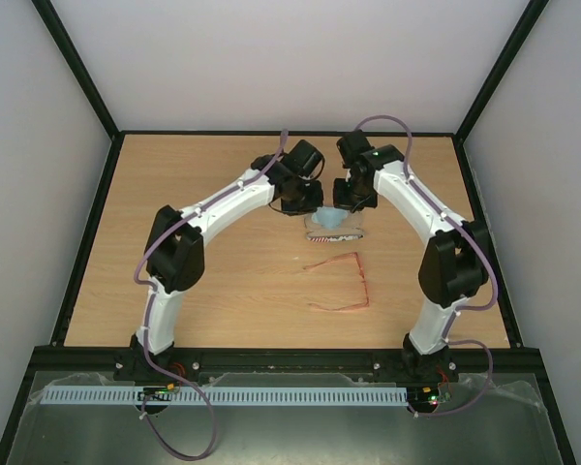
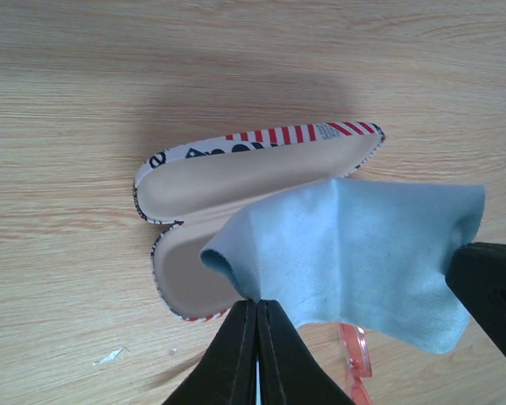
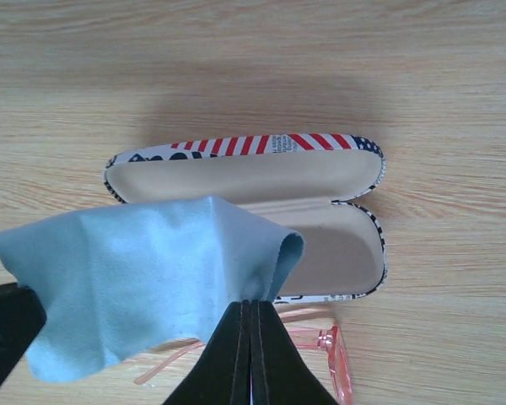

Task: Organize the sunglasses
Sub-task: Place the glasses cleaning cloth in the sunglasses case.

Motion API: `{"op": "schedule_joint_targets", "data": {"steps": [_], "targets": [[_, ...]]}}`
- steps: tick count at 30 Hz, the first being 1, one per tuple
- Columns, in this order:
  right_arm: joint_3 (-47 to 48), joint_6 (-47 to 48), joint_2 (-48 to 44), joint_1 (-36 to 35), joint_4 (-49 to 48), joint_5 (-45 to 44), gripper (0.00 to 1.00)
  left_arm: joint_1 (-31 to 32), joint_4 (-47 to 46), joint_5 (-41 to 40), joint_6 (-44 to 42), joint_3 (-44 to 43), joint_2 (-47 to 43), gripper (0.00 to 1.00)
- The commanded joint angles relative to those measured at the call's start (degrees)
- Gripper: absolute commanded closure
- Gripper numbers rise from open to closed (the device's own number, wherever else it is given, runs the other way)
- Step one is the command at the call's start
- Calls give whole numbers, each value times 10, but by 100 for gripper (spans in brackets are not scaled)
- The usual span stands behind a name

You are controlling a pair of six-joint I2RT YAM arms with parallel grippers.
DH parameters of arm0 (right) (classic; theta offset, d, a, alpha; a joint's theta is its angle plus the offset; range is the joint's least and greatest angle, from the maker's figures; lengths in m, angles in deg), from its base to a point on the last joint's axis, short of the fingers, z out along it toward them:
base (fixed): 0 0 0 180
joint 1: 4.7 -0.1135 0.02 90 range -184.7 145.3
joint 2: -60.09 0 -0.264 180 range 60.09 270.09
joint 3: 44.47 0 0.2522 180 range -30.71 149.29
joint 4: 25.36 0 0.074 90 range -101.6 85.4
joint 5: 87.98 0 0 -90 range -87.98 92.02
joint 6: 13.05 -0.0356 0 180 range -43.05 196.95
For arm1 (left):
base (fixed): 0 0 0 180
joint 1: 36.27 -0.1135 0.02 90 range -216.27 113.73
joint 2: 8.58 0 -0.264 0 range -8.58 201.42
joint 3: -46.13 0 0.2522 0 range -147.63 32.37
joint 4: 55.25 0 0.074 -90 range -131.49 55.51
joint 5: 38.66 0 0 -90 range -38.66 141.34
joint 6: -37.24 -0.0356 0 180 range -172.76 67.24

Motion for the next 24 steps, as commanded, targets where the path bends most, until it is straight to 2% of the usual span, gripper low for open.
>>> {"op": "schedule_joint_targets", "data": {"steps": [1,24], "targets": [[18,17,28,13,52,16,99,-10,51,19,-2,-32,28,98],[-24,38,95,37,4,25,99,-16,25,36,-9,-43,110,98]]}}
